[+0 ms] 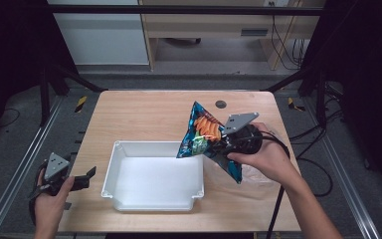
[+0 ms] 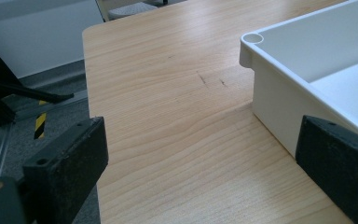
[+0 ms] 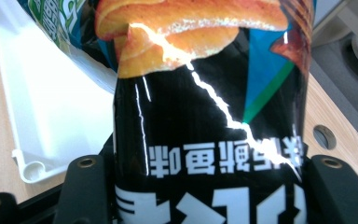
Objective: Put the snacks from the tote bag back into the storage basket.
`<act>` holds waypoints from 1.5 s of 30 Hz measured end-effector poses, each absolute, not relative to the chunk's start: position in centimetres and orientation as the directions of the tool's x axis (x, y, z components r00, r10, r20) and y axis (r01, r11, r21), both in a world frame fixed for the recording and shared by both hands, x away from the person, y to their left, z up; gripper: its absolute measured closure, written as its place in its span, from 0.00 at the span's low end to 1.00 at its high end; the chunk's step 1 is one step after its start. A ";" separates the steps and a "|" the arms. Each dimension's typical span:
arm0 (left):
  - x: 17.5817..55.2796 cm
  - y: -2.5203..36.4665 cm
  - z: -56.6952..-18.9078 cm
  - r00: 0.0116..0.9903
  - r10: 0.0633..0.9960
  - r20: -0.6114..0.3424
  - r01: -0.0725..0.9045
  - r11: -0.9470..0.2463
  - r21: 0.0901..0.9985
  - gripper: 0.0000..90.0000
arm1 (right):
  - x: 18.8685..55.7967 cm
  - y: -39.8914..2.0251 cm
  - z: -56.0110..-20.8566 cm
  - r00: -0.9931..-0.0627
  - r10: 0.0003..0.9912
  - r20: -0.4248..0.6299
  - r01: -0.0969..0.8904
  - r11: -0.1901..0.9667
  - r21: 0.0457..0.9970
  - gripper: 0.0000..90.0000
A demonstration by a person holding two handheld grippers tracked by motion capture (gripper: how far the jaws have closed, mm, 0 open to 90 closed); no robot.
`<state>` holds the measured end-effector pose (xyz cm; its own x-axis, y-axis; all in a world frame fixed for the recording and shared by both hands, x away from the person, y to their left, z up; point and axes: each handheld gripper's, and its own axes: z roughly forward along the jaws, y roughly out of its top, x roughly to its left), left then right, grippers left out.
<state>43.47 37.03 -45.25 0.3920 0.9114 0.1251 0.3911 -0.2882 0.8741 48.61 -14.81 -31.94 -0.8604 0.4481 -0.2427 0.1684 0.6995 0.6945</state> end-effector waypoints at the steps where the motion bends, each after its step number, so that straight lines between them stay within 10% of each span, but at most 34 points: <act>1: 43.5 37.0 -45.3 0.392 0.911 0.125 0.391 -0.288 0.874 0.03 | 48.5 -14.3 -31.9 -0.864 0.440 -0.245 0.162 0.703 0.692 0.45; 45: 43.5 37.7 -45.2 0.369 0.923 0.112 0.400 -0.266 0.877 0.03 | 48.2 -8.1 -32.7 -0.912 0.333 -0.241 0.093 0.738 0.668 0.45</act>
